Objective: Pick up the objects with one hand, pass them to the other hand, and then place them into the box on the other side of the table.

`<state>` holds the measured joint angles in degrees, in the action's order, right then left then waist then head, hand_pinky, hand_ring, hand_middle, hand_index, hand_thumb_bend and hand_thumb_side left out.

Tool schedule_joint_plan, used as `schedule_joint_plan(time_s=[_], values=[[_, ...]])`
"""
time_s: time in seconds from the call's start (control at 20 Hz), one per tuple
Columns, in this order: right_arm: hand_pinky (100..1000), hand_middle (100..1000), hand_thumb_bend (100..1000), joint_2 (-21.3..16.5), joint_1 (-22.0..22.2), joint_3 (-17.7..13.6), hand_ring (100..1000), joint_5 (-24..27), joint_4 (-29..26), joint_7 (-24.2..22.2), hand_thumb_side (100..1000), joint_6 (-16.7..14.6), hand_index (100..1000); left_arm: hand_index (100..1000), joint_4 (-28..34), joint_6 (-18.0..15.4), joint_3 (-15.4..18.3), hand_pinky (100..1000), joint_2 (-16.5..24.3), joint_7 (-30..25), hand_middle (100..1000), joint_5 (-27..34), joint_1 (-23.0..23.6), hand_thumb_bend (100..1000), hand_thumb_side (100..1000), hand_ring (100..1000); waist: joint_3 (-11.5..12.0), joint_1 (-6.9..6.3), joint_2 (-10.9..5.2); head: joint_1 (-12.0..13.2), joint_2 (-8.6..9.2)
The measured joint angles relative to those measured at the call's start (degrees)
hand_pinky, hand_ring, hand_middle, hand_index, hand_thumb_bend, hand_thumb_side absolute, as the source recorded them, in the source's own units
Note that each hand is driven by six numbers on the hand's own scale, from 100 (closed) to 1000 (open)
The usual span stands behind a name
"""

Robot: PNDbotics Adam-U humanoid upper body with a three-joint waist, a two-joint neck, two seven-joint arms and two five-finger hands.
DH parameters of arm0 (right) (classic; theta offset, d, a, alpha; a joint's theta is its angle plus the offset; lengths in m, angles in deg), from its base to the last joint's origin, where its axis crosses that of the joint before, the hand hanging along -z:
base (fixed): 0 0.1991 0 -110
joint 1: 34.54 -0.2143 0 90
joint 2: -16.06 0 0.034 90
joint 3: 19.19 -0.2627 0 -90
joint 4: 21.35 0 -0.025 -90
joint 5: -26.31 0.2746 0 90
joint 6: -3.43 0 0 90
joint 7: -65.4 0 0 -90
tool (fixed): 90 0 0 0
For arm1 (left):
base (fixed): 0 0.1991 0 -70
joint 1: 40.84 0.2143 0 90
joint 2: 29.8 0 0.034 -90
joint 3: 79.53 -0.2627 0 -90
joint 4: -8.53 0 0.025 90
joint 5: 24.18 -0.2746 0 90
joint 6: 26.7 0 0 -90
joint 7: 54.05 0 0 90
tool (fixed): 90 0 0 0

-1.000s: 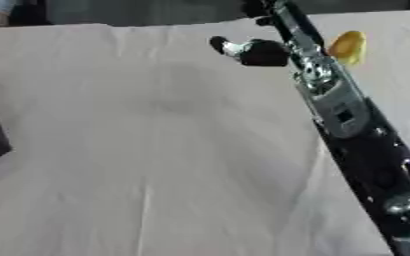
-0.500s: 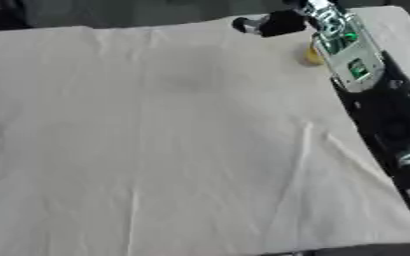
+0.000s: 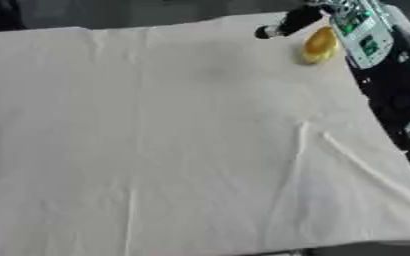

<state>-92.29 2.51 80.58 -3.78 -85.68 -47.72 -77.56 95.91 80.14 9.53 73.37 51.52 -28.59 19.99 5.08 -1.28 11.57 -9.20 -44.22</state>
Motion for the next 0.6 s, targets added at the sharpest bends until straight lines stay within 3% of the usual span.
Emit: schedule_joint_plan(time_s=[0.2,0.6], values=[[909,827,667,-0.82,-1.53,-0.49,877,-4.85,3.58,-3.23,258,-1.07,864,758,-0.02,0.00,-0.14,795,0.00,-0.35,763,-0.56,-0.01,706,456,759,-0.08,0.04,0.00,-0.02,0.00],[943,849,581,-1.48,-3.90,-1.51,907,-12.99,8.87,-8.53,132,-5.15,860,758,-0.02,0.12,-0.34,795,0.01,-0.74,762,-1.24,-0.05,707,456,759,-0.18,0.04,0.00,-0.45,0.00]])
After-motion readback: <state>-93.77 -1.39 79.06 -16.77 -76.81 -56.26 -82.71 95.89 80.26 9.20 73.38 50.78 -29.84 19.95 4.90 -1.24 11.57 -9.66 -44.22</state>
